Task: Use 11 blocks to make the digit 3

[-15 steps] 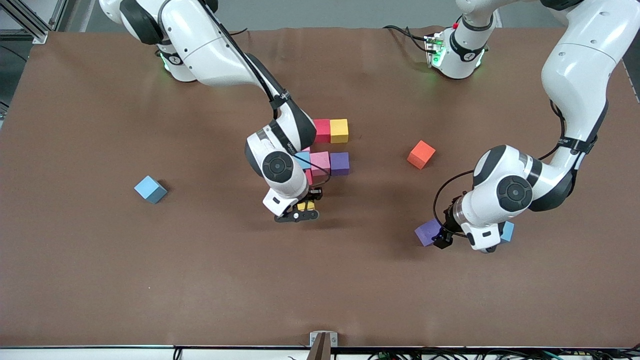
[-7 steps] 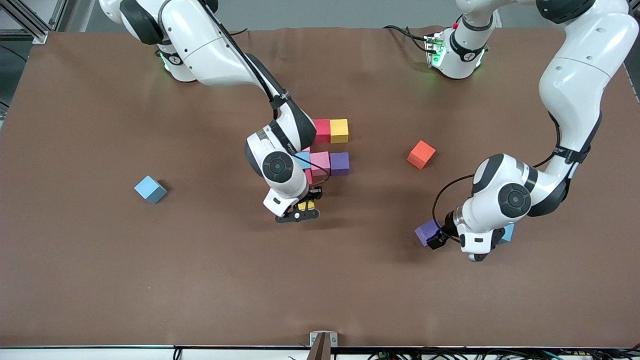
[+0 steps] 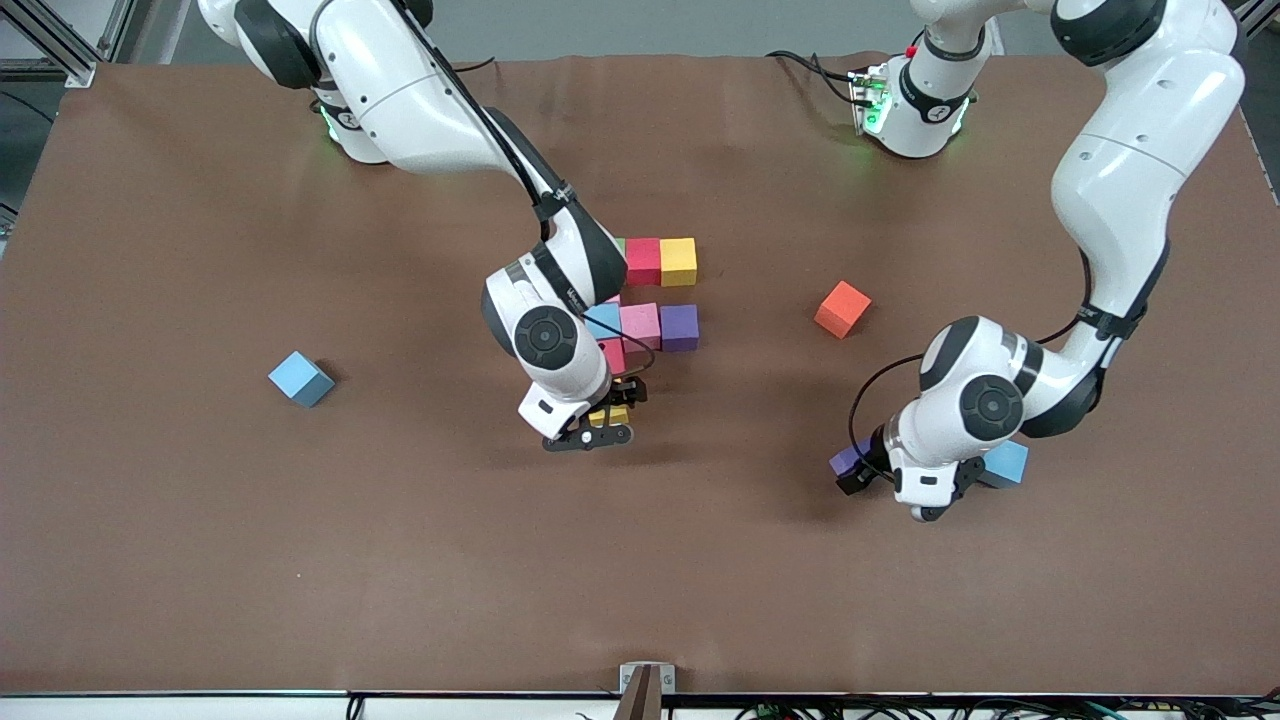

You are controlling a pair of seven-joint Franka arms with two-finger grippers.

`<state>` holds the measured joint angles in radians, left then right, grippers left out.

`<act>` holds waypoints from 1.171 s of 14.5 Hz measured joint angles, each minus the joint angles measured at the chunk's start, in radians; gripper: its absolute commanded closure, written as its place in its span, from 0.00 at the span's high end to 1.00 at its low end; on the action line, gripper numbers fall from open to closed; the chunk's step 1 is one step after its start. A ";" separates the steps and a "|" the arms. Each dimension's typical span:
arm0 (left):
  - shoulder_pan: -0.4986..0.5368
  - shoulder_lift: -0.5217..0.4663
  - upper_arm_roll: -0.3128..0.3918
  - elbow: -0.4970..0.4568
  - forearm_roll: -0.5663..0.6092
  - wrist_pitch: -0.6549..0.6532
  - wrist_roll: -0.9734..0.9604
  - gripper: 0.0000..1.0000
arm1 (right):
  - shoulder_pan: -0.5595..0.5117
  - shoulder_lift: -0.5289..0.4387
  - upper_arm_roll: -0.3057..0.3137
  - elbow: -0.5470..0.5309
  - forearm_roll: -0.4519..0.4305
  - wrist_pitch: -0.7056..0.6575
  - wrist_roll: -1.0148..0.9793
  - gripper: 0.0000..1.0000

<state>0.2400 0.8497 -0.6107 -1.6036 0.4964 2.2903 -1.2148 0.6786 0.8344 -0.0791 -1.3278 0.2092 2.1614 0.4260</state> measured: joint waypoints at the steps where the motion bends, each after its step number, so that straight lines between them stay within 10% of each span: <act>1: -0.017 0.001 0.012 0.001 0.000 0.004 -0.004 0.44 | -0.016 -0.008 -0.002 0.017 0.000 -0.037 0.000 1.00; 4: -0.028 0.001 0.016 0.016 -0.004 0.007 -0.039 0.21 | -0.114 -0.075 -0.006 0.055 0.000 -0.180 -0.004 1.00; 11: -0.135 -0.010 -0.020 0.059 -0.082 0.003 -0.317 0.24 | -0.377 -0.254 -0.006 0.034 0.000 -0.515 -0.299 1.00; 17: -0.285 -0.012 -0.034 0.061 -0.084 0.002 -0.832 0.22 | -0.565 -0.383 -0.006 -0.241 -0.080 -0.396 -0.612 1.00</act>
<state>-0.0454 0.8380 -0.6452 -1.5431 0.4128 2.2919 -2.0470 0.1139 0.4511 -0.0855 -1.5692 0.1293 1.7656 -0.1861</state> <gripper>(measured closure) 0.392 0.000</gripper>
